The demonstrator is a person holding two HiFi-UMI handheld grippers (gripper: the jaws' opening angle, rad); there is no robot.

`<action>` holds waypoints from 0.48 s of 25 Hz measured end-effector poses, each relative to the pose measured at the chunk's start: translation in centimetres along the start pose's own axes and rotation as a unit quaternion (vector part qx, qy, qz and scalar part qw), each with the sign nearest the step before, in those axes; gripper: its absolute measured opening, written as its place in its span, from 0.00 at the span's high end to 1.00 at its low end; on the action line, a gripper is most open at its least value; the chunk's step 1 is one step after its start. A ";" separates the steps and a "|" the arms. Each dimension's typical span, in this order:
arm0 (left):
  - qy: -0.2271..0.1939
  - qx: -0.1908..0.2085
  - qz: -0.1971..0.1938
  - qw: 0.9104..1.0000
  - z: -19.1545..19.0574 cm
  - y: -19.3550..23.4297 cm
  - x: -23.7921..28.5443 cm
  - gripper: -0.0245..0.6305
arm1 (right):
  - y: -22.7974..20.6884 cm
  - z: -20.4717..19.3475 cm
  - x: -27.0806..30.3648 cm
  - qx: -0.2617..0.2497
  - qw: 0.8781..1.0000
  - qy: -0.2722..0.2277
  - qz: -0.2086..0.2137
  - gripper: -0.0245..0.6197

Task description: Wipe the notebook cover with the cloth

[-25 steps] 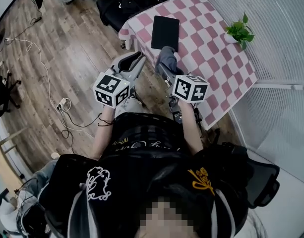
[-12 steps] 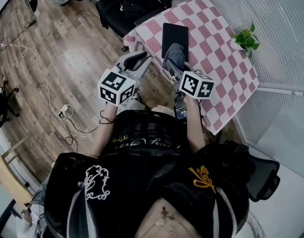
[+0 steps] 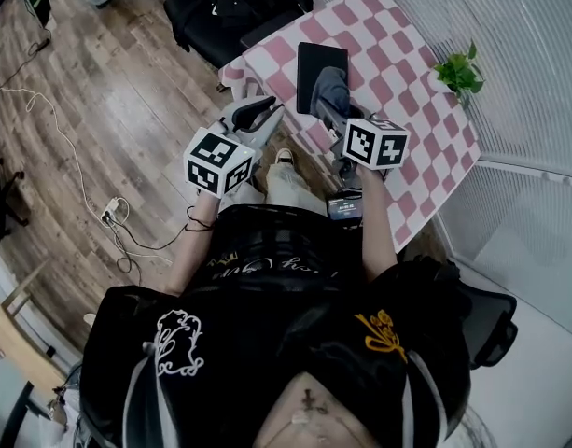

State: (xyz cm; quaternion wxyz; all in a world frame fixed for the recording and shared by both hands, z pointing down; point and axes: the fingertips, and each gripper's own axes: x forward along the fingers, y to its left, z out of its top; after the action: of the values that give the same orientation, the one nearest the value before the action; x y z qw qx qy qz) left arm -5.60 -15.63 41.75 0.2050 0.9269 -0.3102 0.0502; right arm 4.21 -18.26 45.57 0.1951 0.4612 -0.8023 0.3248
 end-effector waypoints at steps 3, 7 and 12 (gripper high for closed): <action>0.000 -0.002 0.009 1.000 0.3 0.7 0.9 0.85 | -1.8 1.0 1.8 -0.046 0.999 0.022 0.001 0.83; -0.002 -0.004 0.030 1.000 1.0 2.0 2.6 0.85 | -5.0 1.9 4.7 -0.119 0.991 0.058 -0.005 0.83; -0.004 -0.009 0.060 0.998 1.8 3.6 4.5 0.85 | -8.1 2.7 9.3 -0.226 0.969 0.104 0.005 0.83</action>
State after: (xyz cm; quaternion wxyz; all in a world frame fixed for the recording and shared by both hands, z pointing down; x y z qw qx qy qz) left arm -4.24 -21.45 42.39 0.2090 0.9049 -0.3665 0.0558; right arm 6.57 -28.84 52.16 0.3748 0.3650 -0.8325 0.1824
